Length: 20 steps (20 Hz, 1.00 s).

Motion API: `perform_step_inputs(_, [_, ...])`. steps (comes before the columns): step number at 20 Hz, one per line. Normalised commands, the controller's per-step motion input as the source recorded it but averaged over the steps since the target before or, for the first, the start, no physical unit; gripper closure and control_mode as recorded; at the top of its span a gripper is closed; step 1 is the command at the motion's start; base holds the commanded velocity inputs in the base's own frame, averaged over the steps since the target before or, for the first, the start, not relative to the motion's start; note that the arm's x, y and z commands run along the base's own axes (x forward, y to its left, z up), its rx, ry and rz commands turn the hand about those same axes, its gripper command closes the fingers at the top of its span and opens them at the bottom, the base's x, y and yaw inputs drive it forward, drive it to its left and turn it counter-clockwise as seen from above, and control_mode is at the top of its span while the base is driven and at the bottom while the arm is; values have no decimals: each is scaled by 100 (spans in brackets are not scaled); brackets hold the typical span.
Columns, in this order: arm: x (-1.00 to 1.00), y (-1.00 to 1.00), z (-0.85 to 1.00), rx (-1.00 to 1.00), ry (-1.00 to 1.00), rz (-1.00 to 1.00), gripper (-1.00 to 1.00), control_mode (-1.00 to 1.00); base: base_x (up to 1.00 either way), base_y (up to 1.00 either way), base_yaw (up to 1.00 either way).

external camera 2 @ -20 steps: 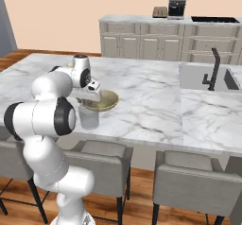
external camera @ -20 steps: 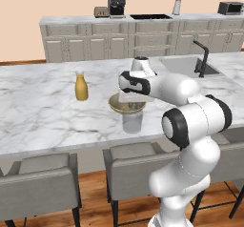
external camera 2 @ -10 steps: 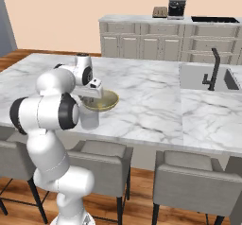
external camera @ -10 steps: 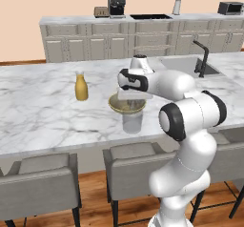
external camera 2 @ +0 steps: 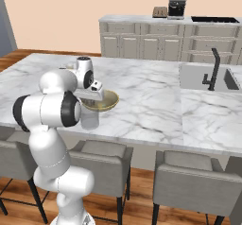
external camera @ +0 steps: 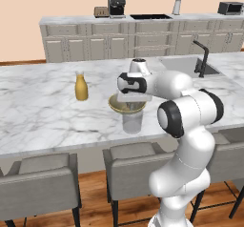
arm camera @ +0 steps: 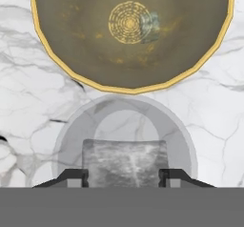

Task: There are two ice cubes in the ice bowl. Place both ice cubes in the glass cup.

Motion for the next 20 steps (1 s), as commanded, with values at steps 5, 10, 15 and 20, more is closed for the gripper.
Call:
perform_step_inputs(5, [0, 0, -18, 0, 0, 0, 100, -100, 0, 0, 0])
perform_step_inputs(10, [0, 0, -7, 0, 0, 0, 100, -100, 0, 0, 0])
perform_step_inputs(15, [0, 0, -11, 0, 0, 0, 100, -100, 0, 0, 0])
perform_step_inputs(20, [2, 0, -1, 0, 0, 0, -100, -100, 0, 0, 0])
